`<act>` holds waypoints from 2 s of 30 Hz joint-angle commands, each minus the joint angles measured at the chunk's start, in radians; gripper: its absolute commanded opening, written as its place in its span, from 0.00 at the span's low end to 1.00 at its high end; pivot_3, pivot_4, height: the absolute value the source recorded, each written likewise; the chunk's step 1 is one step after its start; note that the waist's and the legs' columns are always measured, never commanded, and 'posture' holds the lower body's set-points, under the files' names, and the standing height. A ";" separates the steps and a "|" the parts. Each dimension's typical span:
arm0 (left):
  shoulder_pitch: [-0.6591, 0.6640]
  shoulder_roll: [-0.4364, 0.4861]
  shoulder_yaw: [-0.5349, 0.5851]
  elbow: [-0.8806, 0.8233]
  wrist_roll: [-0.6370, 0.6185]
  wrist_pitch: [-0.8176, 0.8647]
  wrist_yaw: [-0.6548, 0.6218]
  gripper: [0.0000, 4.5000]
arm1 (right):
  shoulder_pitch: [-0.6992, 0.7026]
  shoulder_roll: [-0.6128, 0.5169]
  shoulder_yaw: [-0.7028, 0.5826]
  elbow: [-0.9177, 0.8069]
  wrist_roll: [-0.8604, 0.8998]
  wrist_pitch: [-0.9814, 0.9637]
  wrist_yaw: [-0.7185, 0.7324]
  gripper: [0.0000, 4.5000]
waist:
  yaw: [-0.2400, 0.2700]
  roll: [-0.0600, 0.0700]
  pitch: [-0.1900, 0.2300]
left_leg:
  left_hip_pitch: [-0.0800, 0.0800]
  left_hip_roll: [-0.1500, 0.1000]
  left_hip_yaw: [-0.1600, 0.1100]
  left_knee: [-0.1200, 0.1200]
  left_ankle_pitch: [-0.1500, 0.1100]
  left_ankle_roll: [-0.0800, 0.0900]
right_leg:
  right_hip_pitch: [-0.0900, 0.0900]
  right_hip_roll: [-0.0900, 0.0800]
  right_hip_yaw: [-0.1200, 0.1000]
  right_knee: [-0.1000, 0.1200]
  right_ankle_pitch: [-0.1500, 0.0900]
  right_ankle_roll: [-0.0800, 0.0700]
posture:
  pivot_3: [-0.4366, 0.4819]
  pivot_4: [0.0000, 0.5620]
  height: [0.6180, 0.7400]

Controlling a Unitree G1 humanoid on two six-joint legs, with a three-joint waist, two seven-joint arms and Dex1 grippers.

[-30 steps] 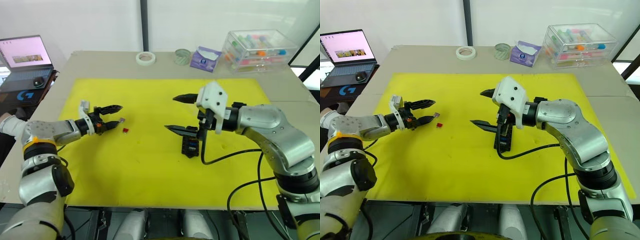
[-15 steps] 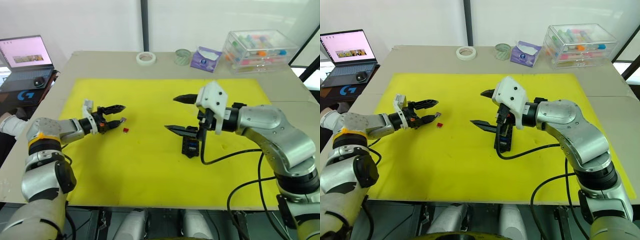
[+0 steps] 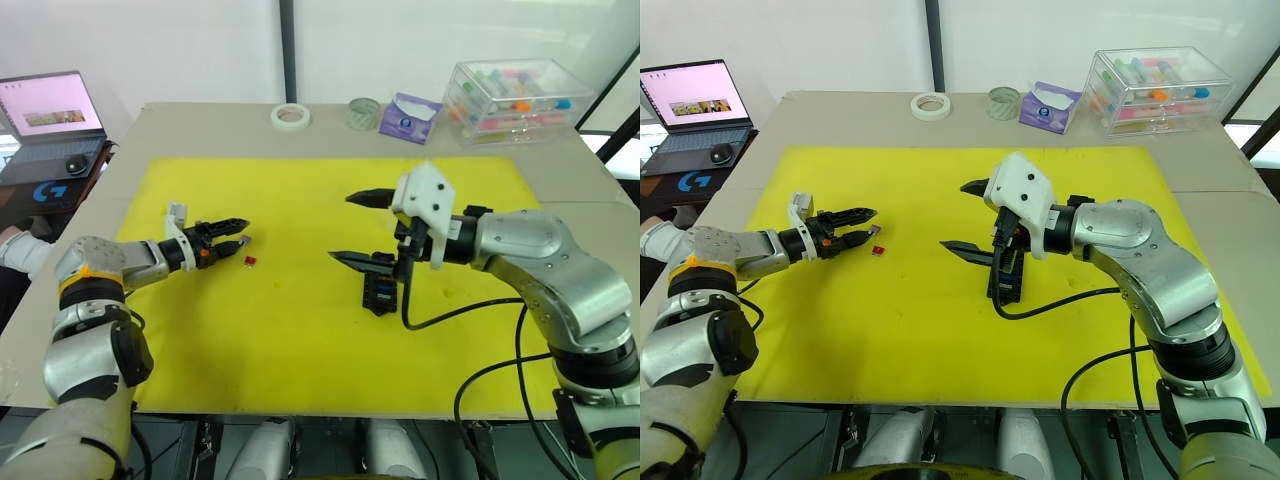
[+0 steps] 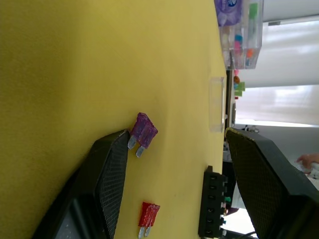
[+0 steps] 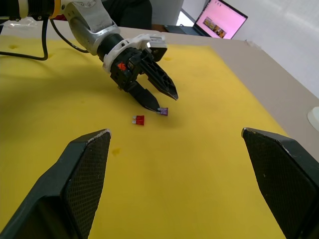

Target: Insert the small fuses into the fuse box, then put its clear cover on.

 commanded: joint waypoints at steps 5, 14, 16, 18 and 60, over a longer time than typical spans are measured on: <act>0.009 -0.004 -0.014 0.030 0.045 -0.004 0.014 0.44 | -0.029 0.001 -0.035 -0.029 0.019 0.002 -0.011 1.00 | -0.001 0.000 0.000 | 0.000 0.000 0.000 0.000 0.000 0.000 | 0.000 0.000 0.000 0.000 0.000 0.000 | 0.48 0.27 1.00; 0.005 -0.012 -0.016 0.037 0.058 -0.017 0.022 0.10 | -0.034 0.003 -0.034 -0.024 0.025 0.006 -0.018 1.00 | -0.002 0.000 0.000 | 0.000 0.000 0.000 0.000 0.000 0.000 | 0.000 0.000 0.000 0.000 0.000 0.000 | 0.48 0.27 1.00; 0.009 -0.013 -0.024 0.037 0.065 -0.025 0.014 0.10 | -0.033 0.003 -0.032 -0.023 0.025 0.006 -0.017 1.00 | -0.002 0.000 0.000 | 0.000 0.000 0.000 0.000 0.000 0.000 | 0.000 0.000 0.000 0.000 0.000 0.000 | 0.48 0.27 1.00; 0.012 -0.014 -0.025 0.038 0.071 -0.028 0.011 0.10 | -0.031 0.003 -0.033 -0.025 0.027 0.008 -0.017 1.00 | -0.002 0.000 0.000 | 0.000 0.000 0.000 0.000 0.000 0.000 | 0.000 0.000 0.000 0.000 0.000 0.000 | 0.48 0.27 1.00; 0.221 0.006 -0.285 -1.112 -0.134 -0.300 -0.381 0.01 | -0.068 -0.045 -0.292 0.157 0.446 0.271 0.016 1.00 | -0.002 0.000 0.000 | -0.001 0.002 0.001 -0.001 0.000 0.000 | 0.000 0.000 0.001 -0.003 0.000 0.000 | 0.48 0.27 1.00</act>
